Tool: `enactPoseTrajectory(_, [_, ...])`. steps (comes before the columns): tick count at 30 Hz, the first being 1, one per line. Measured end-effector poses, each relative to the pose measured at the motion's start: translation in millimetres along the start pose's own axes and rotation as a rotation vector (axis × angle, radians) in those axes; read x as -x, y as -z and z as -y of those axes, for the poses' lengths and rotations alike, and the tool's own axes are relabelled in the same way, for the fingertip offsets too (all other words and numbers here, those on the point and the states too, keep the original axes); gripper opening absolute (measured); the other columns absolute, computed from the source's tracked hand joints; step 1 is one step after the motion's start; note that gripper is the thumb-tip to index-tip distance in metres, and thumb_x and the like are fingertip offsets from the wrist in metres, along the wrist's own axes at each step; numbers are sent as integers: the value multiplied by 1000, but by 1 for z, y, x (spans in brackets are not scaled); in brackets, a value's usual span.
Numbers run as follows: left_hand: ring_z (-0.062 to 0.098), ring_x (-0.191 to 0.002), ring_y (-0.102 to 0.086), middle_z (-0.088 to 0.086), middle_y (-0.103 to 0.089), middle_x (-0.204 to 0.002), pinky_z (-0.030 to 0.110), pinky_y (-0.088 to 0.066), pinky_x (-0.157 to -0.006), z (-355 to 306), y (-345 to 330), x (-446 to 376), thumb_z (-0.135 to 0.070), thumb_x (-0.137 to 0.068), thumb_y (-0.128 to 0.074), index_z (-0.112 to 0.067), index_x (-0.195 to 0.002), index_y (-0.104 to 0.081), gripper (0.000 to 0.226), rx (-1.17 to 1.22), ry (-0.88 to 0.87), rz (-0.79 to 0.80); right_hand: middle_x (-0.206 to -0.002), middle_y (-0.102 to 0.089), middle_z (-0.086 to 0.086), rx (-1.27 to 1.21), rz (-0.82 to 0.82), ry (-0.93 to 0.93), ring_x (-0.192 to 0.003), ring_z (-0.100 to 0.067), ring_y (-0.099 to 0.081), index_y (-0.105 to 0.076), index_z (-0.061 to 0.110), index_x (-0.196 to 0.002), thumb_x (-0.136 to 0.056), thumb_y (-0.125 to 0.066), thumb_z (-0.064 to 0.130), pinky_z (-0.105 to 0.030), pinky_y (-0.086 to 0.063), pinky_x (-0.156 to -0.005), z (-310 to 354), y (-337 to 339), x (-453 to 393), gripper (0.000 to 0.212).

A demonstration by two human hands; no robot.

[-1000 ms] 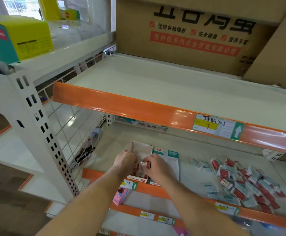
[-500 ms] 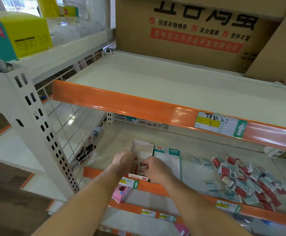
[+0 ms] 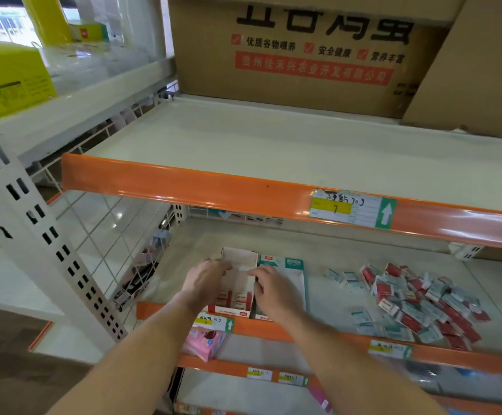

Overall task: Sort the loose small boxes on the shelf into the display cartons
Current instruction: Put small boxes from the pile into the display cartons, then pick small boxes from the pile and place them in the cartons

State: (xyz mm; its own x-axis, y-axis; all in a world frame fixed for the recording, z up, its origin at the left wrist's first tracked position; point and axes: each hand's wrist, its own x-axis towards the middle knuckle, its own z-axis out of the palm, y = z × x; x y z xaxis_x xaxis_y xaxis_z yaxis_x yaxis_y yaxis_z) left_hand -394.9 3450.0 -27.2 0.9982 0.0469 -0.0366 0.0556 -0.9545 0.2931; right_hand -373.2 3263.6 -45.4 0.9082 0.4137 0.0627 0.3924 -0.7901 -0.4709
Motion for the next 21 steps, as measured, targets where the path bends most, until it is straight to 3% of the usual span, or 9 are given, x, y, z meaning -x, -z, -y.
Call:
enactPoseTrajectory(3, [15, -102, -59, -4, -66, -118, 28, -51, -80, -8, -1, -4, -7, -93, -48, -28, -126, -60, 41, 28, -6, -59, -134, -54, 8, -61, -73, -24, -115, -8, -56, -62, 23, -128, -99, -50, 14, -15, -37, -91, -11, 11, -1, 33])
enactPoseTrajectory(9, [14, -98, -62, -2, -66, -117, 30, -55, -81, -44, -11, -11, -6, -94, -47, -26, -119, -65, 37, 37, -58, -69, -130, -54, 10, -133, -101, -100, -108, -7, -58, -61, 26, -128, -99, -50, 15, -27, -51, -92, -37, 18, 9, 32])
enactPoseTrajectory(16, [21, -121, -54, 1, -59, -131, 34, -45, -103, -97, -40, -18, -15, -95, -50, -22, -122, -64, 31, 50, -186, 9, -125, -61, 8, -128, -125, -217, -111, -10, -60, -63, 23, -125, -97, -53, 13, -24, -47, -92, -72, 30, 28, 32])
enactPoseTrajectory(21, [21, -121, -49, 0, -57, -129, 34, -44, -100, -126, -55, -19, -15, -94, -49, -23, -123, -63, 33, 19, -243, -20, -121, -63, 6, -106, -137, -272, -107, -11, -61, -64, 22, -123, -96, -56, 16, -22, -47, -87, -94, 42, 42, 28])
